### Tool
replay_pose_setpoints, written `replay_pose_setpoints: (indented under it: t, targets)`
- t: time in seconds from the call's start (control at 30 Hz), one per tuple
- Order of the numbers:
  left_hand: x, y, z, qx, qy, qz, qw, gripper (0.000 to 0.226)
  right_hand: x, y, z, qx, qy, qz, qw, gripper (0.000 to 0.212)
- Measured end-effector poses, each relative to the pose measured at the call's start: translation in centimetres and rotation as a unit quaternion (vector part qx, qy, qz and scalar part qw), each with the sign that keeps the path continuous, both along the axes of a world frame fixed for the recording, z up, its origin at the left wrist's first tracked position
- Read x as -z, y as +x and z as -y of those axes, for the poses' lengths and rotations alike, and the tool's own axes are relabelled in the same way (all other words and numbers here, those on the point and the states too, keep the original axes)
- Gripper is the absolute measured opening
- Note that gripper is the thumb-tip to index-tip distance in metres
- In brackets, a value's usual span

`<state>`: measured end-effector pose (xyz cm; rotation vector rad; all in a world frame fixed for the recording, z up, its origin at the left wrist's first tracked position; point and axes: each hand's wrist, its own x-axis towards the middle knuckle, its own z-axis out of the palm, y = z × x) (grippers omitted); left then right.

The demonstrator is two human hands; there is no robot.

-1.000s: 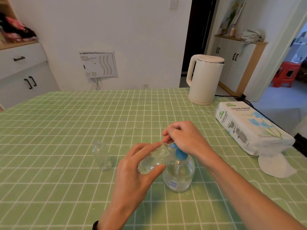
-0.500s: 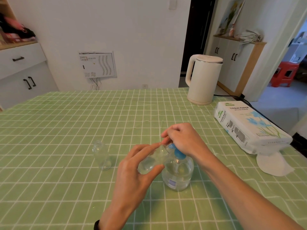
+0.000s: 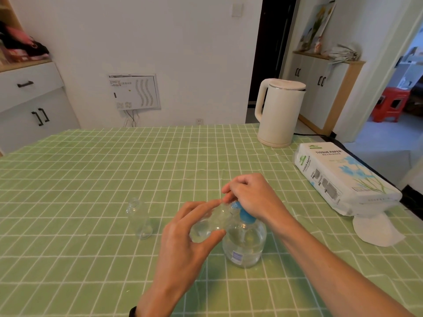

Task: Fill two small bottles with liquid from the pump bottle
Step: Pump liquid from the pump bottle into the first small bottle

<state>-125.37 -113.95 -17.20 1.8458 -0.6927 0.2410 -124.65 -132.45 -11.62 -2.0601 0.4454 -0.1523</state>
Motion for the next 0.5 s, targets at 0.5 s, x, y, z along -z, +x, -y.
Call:
replay_pose_setpoints:
  t: [0.5]
  targets:
    - [-0.63, -0.01, -0.14, 0.006, 0.004, 0.007, 1.0, 0.057, -0.77, -0.12, -0.3, 0.004, -0.025, 0.012, 1.0, 0.03]
